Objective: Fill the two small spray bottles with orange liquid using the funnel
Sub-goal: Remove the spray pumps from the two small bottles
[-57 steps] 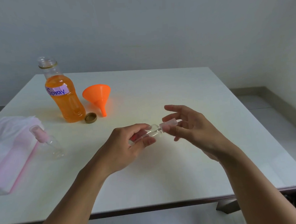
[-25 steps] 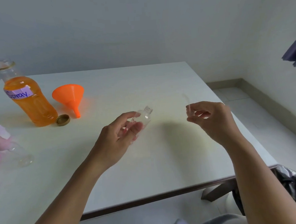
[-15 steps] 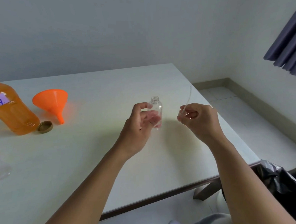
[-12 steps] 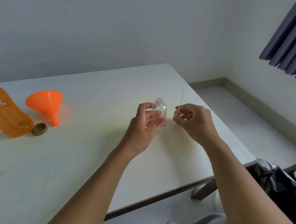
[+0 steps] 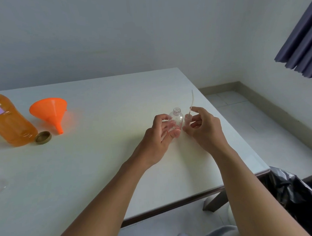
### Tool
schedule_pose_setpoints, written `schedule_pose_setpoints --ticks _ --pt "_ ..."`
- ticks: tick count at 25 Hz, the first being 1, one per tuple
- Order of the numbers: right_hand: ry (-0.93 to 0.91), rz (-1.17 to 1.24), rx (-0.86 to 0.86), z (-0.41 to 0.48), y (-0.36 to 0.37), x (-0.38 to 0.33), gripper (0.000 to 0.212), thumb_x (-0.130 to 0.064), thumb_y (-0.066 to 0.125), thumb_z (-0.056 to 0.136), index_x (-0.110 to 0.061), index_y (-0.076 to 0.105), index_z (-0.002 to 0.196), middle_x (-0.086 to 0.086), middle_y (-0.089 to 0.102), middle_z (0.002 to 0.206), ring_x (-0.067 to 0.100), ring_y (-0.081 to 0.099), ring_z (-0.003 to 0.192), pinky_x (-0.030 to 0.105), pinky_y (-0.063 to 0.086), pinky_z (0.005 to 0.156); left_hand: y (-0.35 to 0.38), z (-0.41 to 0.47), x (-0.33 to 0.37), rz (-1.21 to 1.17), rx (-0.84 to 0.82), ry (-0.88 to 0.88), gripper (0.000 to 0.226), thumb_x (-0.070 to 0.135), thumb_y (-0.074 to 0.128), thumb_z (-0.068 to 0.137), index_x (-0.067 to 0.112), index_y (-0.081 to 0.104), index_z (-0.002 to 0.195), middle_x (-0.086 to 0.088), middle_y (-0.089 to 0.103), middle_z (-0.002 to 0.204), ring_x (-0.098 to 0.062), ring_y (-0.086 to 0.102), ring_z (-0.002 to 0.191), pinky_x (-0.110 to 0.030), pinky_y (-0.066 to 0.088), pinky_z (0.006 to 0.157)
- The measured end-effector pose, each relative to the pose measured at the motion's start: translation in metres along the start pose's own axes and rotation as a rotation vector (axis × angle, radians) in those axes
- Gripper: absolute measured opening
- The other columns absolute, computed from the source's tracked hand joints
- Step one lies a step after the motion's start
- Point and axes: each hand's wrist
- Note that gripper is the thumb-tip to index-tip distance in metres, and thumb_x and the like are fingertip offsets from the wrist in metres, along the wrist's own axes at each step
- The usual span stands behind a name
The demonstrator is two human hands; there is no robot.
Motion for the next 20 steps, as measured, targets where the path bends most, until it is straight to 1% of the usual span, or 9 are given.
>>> schedule_pose_setpoints --ticks 3,6,9,12,14,16,18,19,20 --pt "0.078 -0.076 -0.088 -0.011 -0.017 -0.005 0.056 -0.019 0.077 0.086 -0.023 0.053 0.136 -0.001 0.066 0.106 0.013 0.066 0.088 0.015 0.046 0.061 -0.002 -0.003 -0.003 0.021 -0.01 -0.02 0.054 0.044 0.066 0.089 0.029 0.037 0.133 0.004 0.056 0.141 0.0 0.054 0.125 -0.031 0.044 0.106" --pt "0.183 -0.195 -0.191 -0.035 -0.033 -0.016 0.039 -0.015 0.075 0.086 -0.021 0.057 0.12 0.0 0.064 0.095 0.013 0.062 0.08 0.022 0.045 0.057 -0.012 -0.02 -0.003 0.013 -0.025 -0.07 0.071 0.035 0.072 0.086 0.033 0.03 0.144 0.009 0.044 0.148 0.001 0.043 0.134 -0.026 0.035 0.112" --pt "0.145 -0.258 -0.356 -0.069 -0.032 -0.031 0.019 -0.02 0.071 0.089 -0.024 0.062 0.106 -0.004 0.066 0.087 0.009 0.063 0.074 0.023 0.051 0.061 -0.033 -0.055 -0.001 0.078 -0.004 -0.074 0.053 0.019 0.056 0.099 0.029 0.032 0.145 0.008 0.044 0.149 0.001 0.044 0.133 -0.02 0.035 0.11" --pt "-0.063 -0.245 -0.46 -0.099 -0.008 -0.056 0.011 -0.021 0.069 0.092 -0.027 0.067 0.101 -0.008 0.065 0.082 0.009 0.061 0.072 0.023 0.054 0.067 -0.07 -0.101 0.0 0.205 0.124 -0.081 0.041 0.02 0.048 0.102 0.029 0.042 0.141 0.011 0.052 0.141 0.01 0.051 0.12 -0.012 0.04 0.103" --pt "-0.256 -0.21 -0.479 -0.111 0.018 -0.071 0.014 -0.022 0.068 0.092 -0.027 0.069 0.105 -0.009 0.065 0.087 0.007 0.061 0.078 0.024 0.055 0.072 -0.097 -0.133 0.003 0.333 0.303 -0.106 0.035 0.023 0.049 0.101 0.03 0.05 0.135 0.014 0.058 0.131 0.009 0.056 0.106 -0.004 0.044 0.085" --pt "-0.416 -0.164 -0.511 -0.121 0.048 -0.084 0.022 -0.022 0.066 0.094 -0.027 0.067 0.115 -0.009 0.066 0.1 0.005 0.062 0.088 0.024 0.055 0.083 -0.12 -0.167 0.008 0.372 0.618 -0.153 0.028 0.022 0.051 0.099 0.027 0.056 0.126 0.011 0.063 0.116 0.0 0.059 0.092 -0.008 0.044 0.071" --pt "-0.534 -0.166 -0.554 -0.133 0.081 -0.098 0.037 -0.026 0.061 0.098 -0.027 0.058 0.134 -0.008 0.063 0.127 0.005 0.058 0.114 0.021 0.048 0.102 -0.143 -0.198 0.015 0.314 0.957 -0.196 0.025 0.018 0.056 0.096 0.022 0.055 0.12 0.005 0.061 0.109 -0.008 0.059 0.084 -0.02 0.049 0.069" --pt "-0.586 -0.197 -0.571 -0.138 0.096 -0.104 0.045 -0.028 0.057 0.1 -0.026 0.05 0.144 -0.007 0.055 0.143 0.008 0.05 0.13 0.02 0.038 0.112 -0.153 -0.209 0.015 0.29 1.077 -0.229 0.03 0.016 0.06 0.093 0.02 0.051 0.121 0.002 0.057 0.112 -0.013 0.059 0.085 -0.025 0.052 0.07" --pt "-0.629 -0.246 -0.585 -0.142 0.109 -0.109 0.051 -0.031 0.052 0.103 -0.025 0.041 0.152 -0.006 0.044 0.156 0.01 0.038 0.144 0.021 0.026 0.118 -0.163 -0.216 0.012 0.278 1.152 -0.272 0.039 0.014 0.063 0.09 0.017 0.045 0.124 -0.002 0.053 0.119 -0.017 0.058 0.091 -0.03 0.053 0.075"
Point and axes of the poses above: each hand's wrist, its own z-axis towards the middle knuckle, its own y-axis out of the palm, x = y × z
